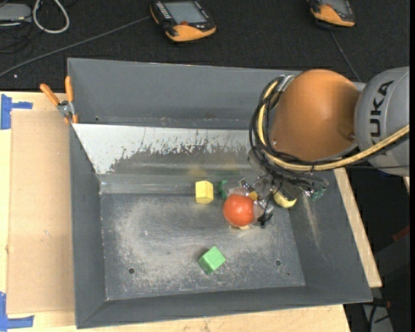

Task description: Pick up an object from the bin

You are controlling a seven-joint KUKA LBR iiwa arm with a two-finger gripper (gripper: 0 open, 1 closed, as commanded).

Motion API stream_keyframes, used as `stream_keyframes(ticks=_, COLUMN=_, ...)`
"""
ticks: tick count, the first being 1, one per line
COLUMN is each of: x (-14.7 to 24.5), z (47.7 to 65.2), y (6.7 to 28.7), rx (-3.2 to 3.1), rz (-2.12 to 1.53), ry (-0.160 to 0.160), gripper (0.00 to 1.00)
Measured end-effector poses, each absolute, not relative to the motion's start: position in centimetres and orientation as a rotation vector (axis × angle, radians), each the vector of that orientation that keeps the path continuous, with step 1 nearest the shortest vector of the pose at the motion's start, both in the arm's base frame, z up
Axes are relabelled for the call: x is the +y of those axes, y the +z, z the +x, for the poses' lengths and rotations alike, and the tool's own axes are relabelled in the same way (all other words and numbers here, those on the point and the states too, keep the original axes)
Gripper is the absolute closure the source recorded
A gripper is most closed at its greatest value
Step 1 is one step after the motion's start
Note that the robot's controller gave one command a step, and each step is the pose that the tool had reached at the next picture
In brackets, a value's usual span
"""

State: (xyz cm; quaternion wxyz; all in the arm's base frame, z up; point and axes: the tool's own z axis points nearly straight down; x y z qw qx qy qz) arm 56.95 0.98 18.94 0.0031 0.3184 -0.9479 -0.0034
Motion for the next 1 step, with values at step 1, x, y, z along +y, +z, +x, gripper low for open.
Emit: stream_keyframes(ticks=1, x=0.98, z=57.21, y=22.80, rx=-2.983, rz=1.000, ry=-0.004, gripper=1.00)
